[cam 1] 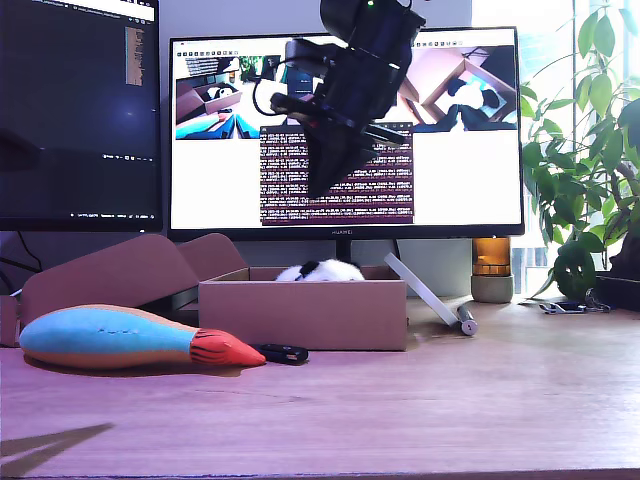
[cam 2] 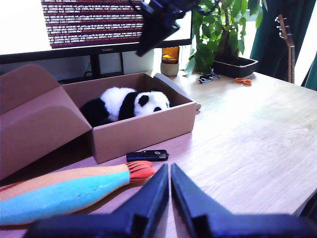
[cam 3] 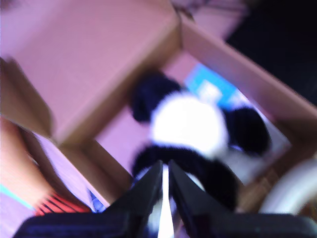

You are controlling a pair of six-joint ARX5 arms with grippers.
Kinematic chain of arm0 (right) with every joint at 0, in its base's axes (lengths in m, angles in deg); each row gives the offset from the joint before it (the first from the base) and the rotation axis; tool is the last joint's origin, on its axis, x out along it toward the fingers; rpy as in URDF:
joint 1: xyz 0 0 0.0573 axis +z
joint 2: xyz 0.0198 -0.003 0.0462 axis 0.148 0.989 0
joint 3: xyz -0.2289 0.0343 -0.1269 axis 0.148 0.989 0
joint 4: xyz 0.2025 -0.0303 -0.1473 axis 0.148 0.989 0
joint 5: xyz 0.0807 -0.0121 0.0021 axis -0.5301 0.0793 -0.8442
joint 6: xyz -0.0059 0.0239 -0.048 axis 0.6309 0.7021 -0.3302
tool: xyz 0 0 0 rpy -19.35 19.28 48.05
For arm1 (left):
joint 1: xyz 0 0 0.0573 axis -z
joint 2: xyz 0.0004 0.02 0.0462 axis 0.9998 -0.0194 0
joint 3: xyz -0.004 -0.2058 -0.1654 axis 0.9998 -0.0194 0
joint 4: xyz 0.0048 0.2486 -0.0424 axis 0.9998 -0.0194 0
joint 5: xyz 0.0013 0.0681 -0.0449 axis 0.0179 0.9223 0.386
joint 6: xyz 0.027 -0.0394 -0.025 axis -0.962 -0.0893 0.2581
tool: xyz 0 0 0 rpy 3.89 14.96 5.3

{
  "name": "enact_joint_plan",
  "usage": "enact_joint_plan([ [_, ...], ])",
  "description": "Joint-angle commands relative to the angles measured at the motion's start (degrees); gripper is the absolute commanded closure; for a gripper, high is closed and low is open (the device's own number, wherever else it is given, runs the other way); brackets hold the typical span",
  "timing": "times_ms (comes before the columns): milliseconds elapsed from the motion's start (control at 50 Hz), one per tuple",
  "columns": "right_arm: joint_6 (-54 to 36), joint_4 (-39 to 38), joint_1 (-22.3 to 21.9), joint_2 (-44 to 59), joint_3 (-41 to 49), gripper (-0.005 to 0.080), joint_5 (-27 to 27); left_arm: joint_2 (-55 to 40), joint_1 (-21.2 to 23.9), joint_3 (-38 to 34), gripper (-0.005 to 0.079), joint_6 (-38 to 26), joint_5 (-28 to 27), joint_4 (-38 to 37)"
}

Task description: Pick up the panda toy and place it inside the cardboard box

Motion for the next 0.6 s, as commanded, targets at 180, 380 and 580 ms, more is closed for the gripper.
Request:
enact_joint_plan([
  [180, -0.09, -2.95, 0.31, -7.43, -0.87, 0.0737, 1.18, -0.22, -3.61, -0.87, 0.0761, 0.26, -1.38, 0.28],
  [380, -0.15, -5.81, 0.85, -11.61, 1.66, 0.0737, 4.5, -0.22, -6.23, -0.87, 0.0761, 0.61, -3.43, 0.28],
  [580, -0.13, -16.92, 2.91, -19.1, 16.92, 0.0737, 6.71, -0.22, -8.09, -0.87, 0.0761, 1.07, -5.66, 0.24],
])
